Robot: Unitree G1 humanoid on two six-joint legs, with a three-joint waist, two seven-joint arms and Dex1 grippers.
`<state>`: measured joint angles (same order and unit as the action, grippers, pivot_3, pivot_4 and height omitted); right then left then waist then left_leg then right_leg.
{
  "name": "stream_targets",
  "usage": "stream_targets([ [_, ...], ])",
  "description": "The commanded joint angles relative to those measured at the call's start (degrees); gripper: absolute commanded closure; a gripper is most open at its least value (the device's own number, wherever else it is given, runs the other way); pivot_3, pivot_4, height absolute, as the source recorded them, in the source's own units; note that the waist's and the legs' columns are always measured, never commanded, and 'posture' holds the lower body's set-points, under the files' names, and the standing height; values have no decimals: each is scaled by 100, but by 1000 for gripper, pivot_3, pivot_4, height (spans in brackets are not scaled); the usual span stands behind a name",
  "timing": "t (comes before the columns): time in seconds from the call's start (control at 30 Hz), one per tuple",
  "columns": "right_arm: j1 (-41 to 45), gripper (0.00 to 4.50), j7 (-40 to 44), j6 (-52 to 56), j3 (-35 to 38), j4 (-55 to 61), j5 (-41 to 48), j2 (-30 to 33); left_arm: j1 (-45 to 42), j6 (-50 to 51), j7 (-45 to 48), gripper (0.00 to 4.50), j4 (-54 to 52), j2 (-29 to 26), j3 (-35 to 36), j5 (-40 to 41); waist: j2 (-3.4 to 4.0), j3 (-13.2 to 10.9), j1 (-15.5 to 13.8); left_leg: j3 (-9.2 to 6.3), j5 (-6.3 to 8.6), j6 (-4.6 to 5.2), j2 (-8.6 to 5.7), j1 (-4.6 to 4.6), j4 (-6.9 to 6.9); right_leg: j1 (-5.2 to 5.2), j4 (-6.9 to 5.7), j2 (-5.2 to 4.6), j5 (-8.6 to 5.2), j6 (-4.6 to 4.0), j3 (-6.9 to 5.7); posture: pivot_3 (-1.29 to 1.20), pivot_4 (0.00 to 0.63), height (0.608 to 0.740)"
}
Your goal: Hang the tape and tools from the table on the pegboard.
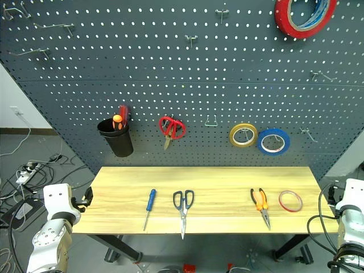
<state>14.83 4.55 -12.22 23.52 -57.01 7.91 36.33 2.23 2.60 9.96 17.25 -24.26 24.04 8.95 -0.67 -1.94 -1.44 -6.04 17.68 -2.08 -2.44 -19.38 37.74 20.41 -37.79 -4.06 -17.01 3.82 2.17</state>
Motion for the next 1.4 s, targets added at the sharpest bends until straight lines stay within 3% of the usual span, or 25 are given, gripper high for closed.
stream_targets([
  [0.03, 133, 0, -10, -160, 59, 9, 25, 156, -74, -240, 38, 801, -203, -100, -12, -42, -1, 0, 0, 0, 0, 0, 0, 0, 0, 0, 0, 0, 0, 0, 0, 110, 0, 740],
  [0.43, 16, 0, 240, -95, 11, 208, 65, 100, 210, -113, 200, 801, -391, -185, 12, -42, 0, 0, 7, 2, 1, 1, 1, 0, -2, 0, 1, 0, 0, 0, 0, 107, 0, 740],
  [0.6, -329, 0, 720, 404, -72, 1233, 312, -251, 318, 147, 483, 801, -983, -324, -323, -212, -3, -4, 6, -1, 1, 1, 4, 0, -2, -2, 3, 0, 0, 0, 2, 101, 0, 740],
  [0.73, -910, 0, 1084, 1233, -249, 2609, 456, -464, 170, 483, 633, 801, -1533, -338, -626, -235, 7, -52, -7, -8, 1, 1, 12, -2, -2, -5, 5, -1, 0, 0, 4, 82, 44, 740],
  [0.9, -1509, 0, 1349, 2591, -371, 4503, 893, -610, -33, 1051, 1722, 801, -2264, -528, -1488, -5, 57, -331, 23, -10, 1, 3, 13, -8, 3, -6, 7, -7, 2, 5, 1, 46, 125, 740],
  [1.1, -1672, 0, 1652, 4148, -657, 5874, 1191, -401, -724, 1599, 3039, 801, -2635, -850, -2112, 525, 51, -659, 174, -12, 0, 2, 18, -59, 6, 57, -9, -1, 8, 3, -3, -5, 192, 740],
  [1.27, -1306, 0, 1946, 5110, -1117, 6144, 1181, -103, -1508, 1875, 3885, 801, -2557, -923, -2603, 827, 37, -816, 302, -10, -1, 3, 25, -125, 18, 122, -18, -7, 10, 4, -13, -31, 213, 740],
  [1.4, -749, 0, 2057, 5505, -1437, 5698, 1025, -11, -1999, 1815, 4395, 801, -2399, -869, -2930, 870, 16, -926, 366, -3, -1, 3, 23, -143, 18, 144, -18, -15, 11, 6, -13, -37, 221, 740],
])
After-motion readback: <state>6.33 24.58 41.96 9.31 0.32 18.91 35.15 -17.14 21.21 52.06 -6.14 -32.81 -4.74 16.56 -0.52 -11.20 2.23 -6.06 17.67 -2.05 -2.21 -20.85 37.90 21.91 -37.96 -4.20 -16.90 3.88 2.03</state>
